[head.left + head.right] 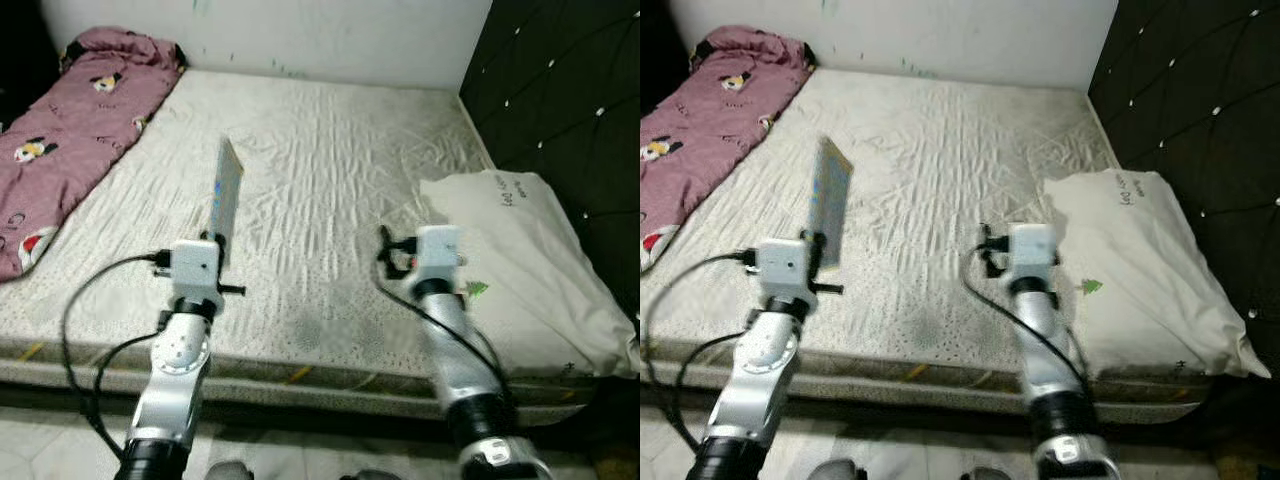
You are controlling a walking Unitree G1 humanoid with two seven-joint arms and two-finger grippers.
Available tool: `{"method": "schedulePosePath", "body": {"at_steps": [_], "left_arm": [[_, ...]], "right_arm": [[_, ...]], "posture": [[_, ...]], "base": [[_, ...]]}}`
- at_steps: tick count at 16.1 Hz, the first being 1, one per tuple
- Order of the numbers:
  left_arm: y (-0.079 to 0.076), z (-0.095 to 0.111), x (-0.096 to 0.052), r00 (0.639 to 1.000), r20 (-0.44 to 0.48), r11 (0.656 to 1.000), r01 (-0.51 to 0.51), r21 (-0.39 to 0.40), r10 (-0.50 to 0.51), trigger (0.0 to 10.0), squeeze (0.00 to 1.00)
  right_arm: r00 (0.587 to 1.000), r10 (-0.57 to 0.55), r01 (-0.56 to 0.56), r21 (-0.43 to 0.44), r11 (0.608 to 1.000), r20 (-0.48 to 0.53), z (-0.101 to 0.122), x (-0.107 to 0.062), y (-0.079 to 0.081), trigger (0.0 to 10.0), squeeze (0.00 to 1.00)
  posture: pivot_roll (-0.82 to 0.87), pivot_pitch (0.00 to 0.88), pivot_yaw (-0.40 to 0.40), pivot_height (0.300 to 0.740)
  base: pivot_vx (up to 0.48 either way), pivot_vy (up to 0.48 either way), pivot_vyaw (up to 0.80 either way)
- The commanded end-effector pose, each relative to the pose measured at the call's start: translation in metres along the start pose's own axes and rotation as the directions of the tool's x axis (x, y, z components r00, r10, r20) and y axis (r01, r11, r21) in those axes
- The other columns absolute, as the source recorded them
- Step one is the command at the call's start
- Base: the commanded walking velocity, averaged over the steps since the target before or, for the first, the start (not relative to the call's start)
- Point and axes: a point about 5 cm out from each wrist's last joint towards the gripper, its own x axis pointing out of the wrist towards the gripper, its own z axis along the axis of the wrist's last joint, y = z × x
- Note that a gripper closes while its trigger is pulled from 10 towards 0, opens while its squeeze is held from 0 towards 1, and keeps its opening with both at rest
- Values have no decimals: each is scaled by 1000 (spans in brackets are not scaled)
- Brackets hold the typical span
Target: Clean up the room
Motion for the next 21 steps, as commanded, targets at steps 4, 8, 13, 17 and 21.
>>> {"method": "schedulePosePath", "body": {"at_steps": [4,8,13,17,21], "left_arm": [[16,7,-39,995,38,992,-91,92,88,10000,0],[11,6,-39,998,20,994,-54,96,52,10000,0],[10,5,-42,999,-11,997,-33,74,34,10000,0],[9,5,-40,999,-23,997,-21,71,22,10000,0],[8,5,-38,1000,-25,998,-14,69,16,10000,0]], "right_arm": [[1000,16,-17,54,998,23,7,-20,-11,10000,0],[998,56,-57,43,997,9,7,-21,-3,10000,0],[998,49,-47,59,997,-31,5,-25,-4,10000,0],[998,53,-51,55,997,-41,6,-24,-3,10000,0],[998,55,-52,53,997,-42,6,-23,-3,10000,0]], "posture": [[80,0,-38,740],[83,0,-30,740],[83,0,-29,740],[84,0,-31,740],[80,0,-31,740]], "base": [[0,0,0],[0,0,0],[0,0,-503],[0,0,-800],[0,0,-330]]}}
